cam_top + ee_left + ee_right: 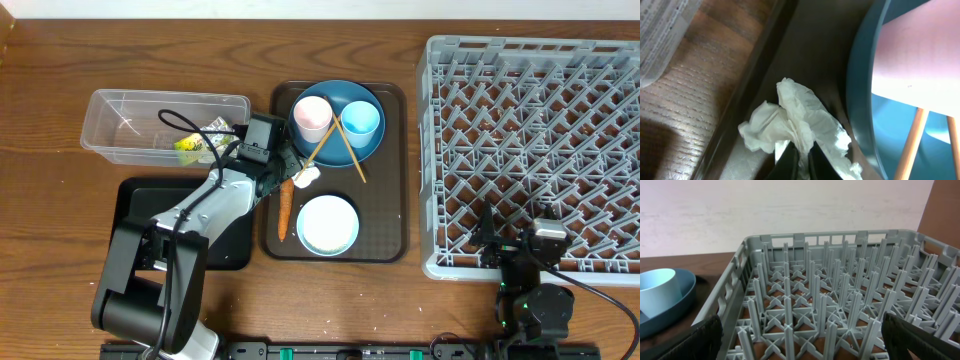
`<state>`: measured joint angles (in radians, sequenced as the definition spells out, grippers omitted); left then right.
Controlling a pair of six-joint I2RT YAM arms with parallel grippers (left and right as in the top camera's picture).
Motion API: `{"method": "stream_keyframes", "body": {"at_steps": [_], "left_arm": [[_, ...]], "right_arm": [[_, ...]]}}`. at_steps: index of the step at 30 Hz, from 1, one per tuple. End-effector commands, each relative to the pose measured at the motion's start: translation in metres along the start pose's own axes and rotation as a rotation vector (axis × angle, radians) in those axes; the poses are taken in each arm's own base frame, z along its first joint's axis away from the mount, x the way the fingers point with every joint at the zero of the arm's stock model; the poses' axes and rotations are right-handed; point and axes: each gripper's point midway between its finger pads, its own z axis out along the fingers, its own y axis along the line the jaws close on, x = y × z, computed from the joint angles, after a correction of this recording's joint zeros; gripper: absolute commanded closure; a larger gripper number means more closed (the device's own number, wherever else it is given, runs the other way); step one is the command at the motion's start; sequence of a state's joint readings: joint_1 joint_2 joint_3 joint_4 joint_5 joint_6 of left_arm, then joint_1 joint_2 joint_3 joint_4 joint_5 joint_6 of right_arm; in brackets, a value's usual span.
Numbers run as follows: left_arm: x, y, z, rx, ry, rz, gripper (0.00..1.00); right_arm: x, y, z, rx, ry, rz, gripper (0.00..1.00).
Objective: Sort waste into correct bins and load items into the dishwasher rack
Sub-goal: 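Close the left gripper on the white tissue and lift it, then carry the tissue left and release it into the clear bin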
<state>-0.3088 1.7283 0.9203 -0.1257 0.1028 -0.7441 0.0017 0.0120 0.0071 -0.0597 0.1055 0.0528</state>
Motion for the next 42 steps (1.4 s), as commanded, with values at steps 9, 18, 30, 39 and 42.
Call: {"method": "stream_keyframes", "body": {"at_steps": [9,18,30,39,42], "left_arm": [[-0.028,-0.037,-0.071,0.155,-0.13,0.049,0.94],[-0.086,-0.015,-0.138,0.119,-0.387,0.044,0.94],[-0.146,0.099,-0.125,-0.089,-0.456,-0.2,0.94],[-0.147,0.119,-0.105,-0.115,-0.413,-0.235,0.94],[-0.148,0.102,-0.109,-0.03,-0.405,-0.218,0.93]], "right_arm": [[0.001,0.002,0.0,-0.008,0.002,0.013,0.01],[0.001,0.002,0.0,-0.008,0.002,0.013,0.01],[0.001,0.002,0.0,-0.008,0.002,0.013,0.01],[0.001,0.002,0.0,-0.008,0.002,0.013,0.01],[0.001,0.002,0.0,-0.008,0.002,0.013,0.01]]}}
